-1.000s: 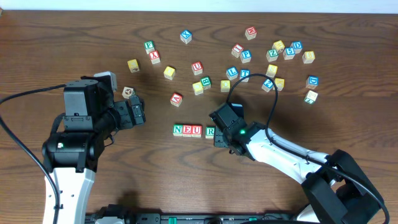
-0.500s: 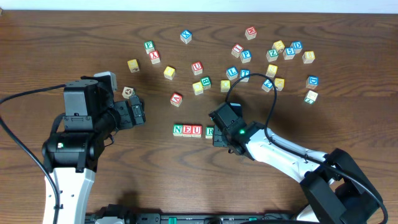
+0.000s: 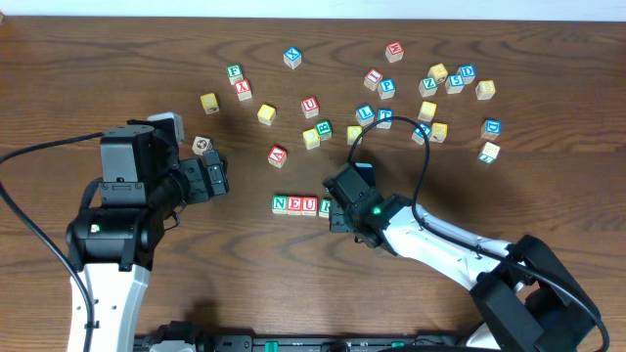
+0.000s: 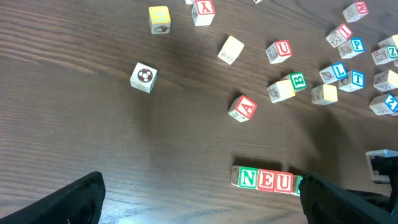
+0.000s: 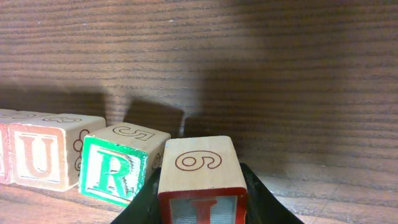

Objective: Spell out NEURIPS
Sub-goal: 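Lower the red I block beside the right of the R block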

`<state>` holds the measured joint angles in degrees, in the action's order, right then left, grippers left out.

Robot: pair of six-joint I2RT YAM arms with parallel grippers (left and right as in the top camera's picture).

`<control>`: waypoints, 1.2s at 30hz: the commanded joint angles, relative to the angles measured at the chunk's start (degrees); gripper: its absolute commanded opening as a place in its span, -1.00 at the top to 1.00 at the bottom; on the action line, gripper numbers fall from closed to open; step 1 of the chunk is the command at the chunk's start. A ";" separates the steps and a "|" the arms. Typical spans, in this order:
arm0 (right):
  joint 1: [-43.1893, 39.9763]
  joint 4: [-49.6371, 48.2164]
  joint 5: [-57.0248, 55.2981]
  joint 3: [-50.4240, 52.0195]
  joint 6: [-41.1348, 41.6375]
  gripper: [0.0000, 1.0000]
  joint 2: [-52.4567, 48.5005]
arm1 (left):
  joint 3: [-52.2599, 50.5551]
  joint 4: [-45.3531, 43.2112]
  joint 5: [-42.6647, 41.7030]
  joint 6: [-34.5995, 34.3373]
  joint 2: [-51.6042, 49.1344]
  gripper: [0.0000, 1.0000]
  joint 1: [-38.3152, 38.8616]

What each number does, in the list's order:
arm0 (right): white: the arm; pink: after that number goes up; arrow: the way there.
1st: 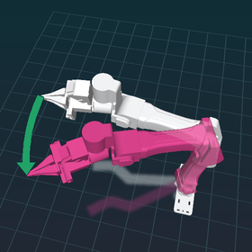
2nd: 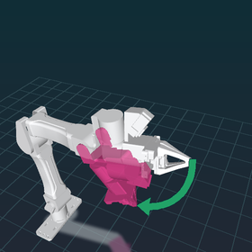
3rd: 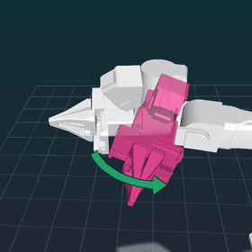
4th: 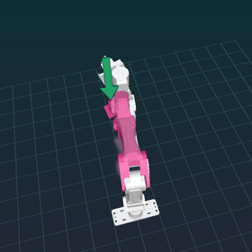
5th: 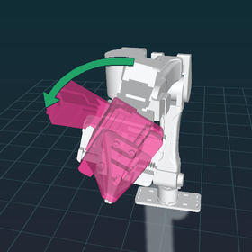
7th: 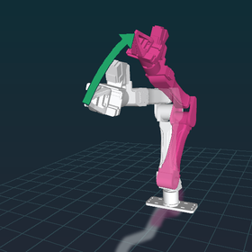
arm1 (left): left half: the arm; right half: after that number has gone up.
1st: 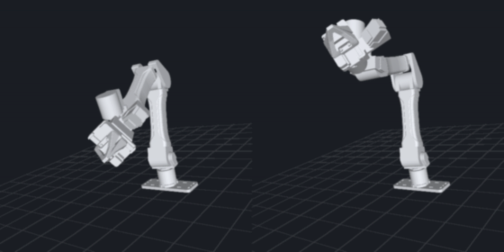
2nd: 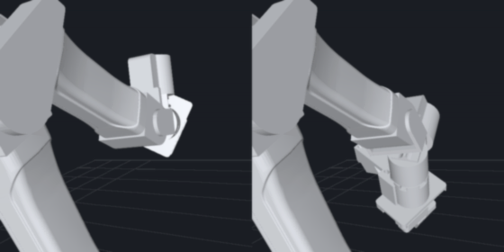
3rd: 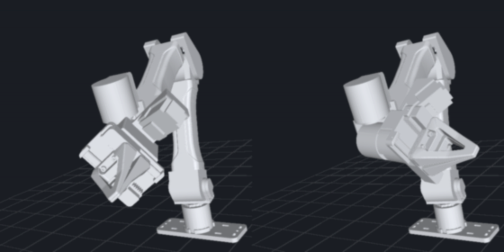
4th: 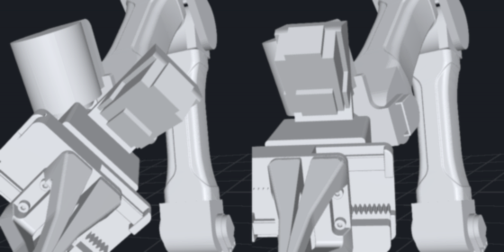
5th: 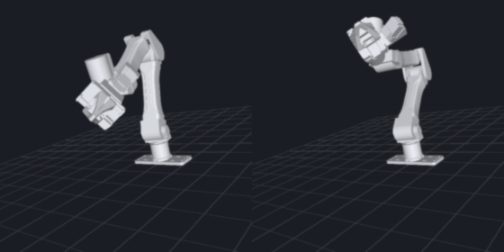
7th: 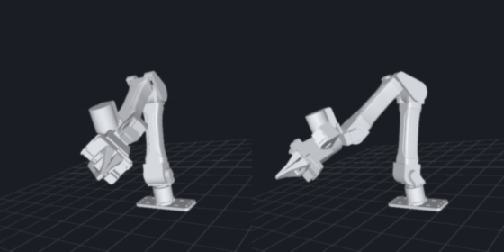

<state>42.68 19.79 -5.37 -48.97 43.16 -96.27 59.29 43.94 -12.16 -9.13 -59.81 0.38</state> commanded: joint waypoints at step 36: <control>0.42 -2.21 -1.55 0.24 -3.13 0.98 -1.38 | 1.60 0.17 -0.70 0.52 -0.04 -0.96 -0.33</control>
<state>42.68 17.91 -6.22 -48.97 41.10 -97.14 59.29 43.94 -12.16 -9.13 -59.81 0.38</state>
